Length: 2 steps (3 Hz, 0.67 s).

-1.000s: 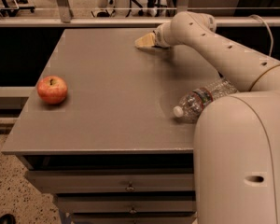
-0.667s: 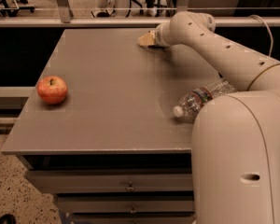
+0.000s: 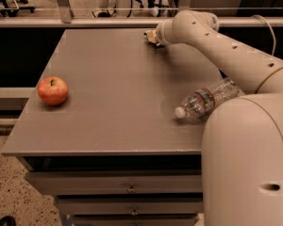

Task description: Move rxbar blueberry near apple

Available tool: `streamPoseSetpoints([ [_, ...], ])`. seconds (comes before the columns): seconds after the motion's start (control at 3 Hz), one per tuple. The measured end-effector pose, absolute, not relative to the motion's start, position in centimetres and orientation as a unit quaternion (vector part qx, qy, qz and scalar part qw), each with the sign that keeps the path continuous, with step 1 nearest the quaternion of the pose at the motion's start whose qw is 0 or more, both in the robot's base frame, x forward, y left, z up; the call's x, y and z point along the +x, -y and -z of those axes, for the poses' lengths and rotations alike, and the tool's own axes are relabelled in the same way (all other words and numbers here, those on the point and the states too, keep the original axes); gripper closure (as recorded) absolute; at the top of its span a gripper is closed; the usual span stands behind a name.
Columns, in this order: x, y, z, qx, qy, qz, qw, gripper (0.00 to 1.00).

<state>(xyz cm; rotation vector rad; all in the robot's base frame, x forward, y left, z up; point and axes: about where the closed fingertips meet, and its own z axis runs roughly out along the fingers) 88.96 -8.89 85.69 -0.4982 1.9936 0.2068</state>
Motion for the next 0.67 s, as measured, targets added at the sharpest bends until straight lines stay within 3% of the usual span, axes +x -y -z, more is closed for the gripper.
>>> streamPoseSetpoints([
  [0.33,86.9,7.7,-88.4,-0.246,-0.804,-0.100,0.533,1.00],
  [0.67,83.6,4.5,-91.3,-0.309,-0.764,-0.162,0.542,1.00],
])
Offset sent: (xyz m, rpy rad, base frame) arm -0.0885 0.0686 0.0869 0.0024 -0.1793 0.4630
